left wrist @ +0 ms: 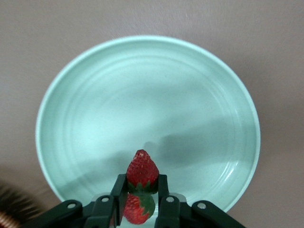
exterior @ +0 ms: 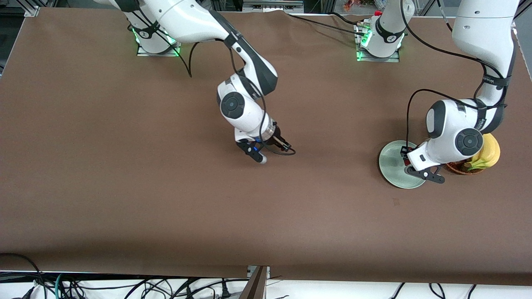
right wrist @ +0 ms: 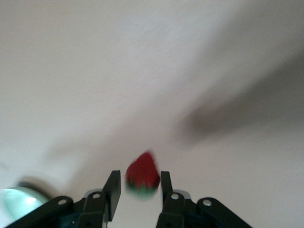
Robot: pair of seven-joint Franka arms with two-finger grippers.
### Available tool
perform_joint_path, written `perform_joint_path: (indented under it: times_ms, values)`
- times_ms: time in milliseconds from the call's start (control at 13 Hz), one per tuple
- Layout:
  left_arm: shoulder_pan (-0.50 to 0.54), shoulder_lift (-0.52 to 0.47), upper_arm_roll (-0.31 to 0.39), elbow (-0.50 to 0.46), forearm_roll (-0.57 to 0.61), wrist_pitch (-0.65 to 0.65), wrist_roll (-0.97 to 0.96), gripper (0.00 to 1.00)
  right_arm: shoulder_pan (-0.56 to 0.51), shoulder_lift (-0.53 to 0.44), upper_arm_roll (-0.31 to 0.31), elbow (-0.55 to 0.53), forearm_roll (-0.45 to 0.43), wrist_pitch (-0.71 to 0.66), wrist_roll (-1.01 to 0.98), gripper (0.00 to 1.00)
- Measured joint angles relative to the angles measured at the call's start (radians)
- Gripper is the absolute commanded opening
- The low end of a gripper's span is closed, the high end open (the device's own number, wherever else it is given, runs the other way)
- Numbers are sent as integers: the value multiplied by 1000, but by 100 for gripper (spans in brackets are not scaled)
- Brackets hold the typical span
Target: Collect all strawberries into plate
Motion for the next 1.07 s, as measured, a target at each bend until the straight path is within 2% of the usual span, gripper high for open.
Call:
perform_joint_path:
  times_ms: [77,153,230,537,614,690,920,1074]
  values:
    - [-1,2,-1,-6,0,6,0,57,9,31,18,27,3,86,60,75]
    - [-3,2,-2,-7,0,9,0,95,17,55,29,50,4,145,105,77]
    - [-5,2,-2,-4,0,14,0,100,23,70,32,66,4,170,134,77]
    - [-21,1,-12,52,-43,16,-9,100,14,78,31,95,5,167,152,79]
    - [-35,1,-20,63,-64,16,-37,100,12,78,28,101,0,143,151,85]
    - [-49,1,-37,73,-75,16,-82,100,9,77,25,107,-18,108,149,96]
    - [-68,1,-151,91,-77,16,-249,100,-17,58,23,124,-124,-38,140,99]
    - [-81,2,-216,94,-75,16,-353,100,-51,21,21,131,-202,-188,77,99]
